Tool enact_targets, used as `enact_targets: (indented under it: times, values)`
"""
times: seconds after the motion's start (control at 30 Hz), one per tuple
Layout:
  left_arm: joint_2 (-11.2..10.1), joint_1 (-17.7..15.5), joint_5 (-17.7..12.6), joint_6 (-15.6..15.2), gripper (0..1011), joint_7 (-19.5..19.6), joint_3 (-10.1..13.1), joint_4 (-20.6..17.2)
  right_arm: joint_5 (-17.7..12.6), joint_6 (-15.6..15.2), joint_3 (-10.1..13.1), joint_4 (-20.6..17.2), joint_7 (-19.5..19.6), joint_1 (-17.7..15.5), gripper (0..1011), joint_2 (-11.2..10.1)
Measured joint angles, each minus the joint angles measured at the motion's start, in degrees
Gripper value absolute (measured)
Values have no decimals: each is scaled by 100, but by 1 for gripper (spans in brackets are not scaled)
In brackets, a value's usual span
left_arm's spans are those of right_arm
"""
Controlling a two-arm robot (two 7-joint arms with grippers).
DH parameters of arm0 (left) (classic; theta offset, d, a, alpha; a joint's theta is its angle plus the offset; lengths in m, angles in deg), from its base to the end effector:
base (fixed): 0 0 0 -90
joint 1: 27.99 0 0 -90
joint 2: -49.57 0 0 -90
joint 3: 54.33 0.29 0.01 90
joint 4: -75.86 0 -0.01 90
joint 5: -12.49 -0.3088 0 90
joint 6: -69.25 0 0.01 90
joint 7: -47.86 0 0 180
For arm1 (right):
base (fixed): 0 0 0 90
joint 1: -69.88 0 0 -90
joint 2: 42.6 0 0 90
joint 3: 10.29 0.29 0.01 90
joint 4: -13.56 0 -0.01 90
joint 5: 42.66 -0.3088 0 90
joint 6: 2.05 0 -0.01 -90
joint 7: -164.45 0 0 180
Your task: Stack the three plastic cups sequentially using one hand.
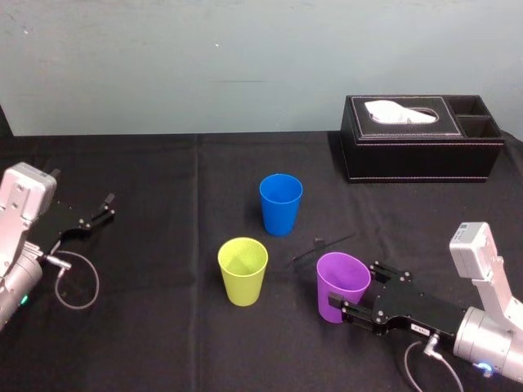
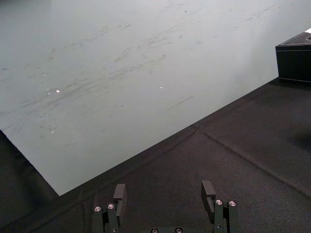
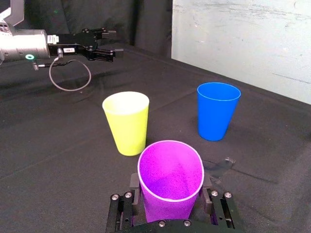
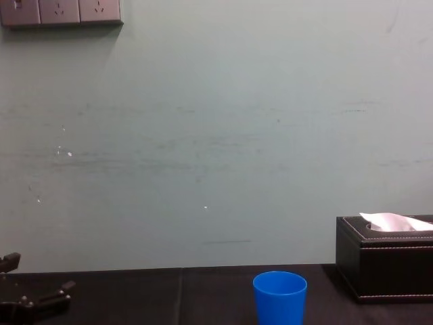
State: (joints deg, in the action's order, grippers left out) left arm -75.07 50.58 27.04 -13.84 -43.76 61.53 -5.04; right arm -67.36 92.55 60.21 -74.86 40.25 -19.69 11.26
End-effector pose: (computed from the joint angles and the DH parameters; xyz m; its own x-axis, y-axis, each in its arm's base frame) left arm 0.3581 0.0827 -0.3023 0.2923 0.8803 0.3736 -0.9553 0.2873 0.0702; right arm 0.3120 -0.0934 -0.3109 0.7766 -0.6264 0.0670 0.6249 0.7526 -0.2077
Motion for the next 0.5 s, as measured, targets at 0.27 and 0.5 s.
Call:
enact_targets:
  times: [0.27, 0.5]
  values:
    - [0, 0, 0, 0, 1010, 0, 0, 0, 0, -62, 85, -216, 144, -80, 719, -59]
    - [0, 0, 0, 0, 1010, 0, 0, 0, 82, -426, 159, -596, 333, -72, 718, -208]
